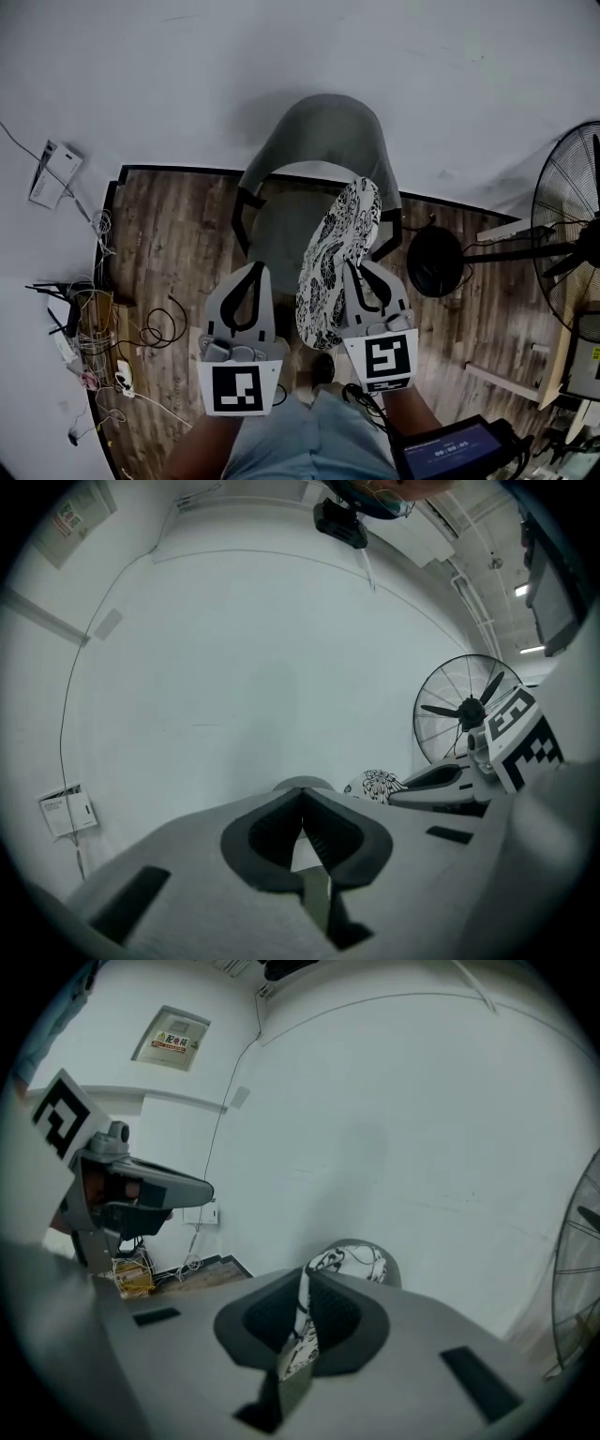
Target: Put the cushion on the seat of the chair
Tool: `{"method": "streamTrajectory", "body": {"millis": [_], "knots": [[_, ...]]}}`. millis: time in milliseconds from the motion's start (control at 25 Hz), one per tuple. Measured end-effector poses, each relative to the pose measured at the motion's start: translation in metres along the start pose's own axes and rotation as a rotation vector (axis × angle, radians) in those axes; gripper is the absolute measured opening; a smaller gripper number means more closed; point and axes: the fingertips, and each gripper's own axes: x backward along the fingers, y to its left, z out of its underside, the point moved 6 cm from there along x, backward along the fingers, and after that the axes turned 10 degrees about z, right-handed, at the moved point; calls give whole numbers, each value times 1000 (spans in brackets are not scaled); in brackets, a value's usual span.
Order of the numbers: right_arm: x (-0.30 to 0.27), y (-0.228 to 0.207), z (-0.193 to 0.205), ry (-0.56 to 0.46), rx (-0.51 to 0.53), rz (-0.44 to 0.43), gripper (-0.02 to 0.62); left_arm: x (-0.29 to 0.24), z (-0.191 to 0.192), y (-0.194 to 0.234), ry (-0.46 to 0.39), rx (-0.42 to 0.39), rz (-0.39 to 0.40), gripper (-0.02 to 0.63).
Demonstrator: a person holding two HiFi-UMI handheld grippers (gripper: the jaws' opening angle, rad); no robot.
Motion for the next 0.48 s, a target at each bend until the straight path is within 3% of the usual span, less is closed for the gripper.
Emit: {"method": "streamTrajectory", "body": {"millis": [480], "knots": [[-92,62,-23,47,25,-84,15,-1,35,101,67,64,-94,9]]}}
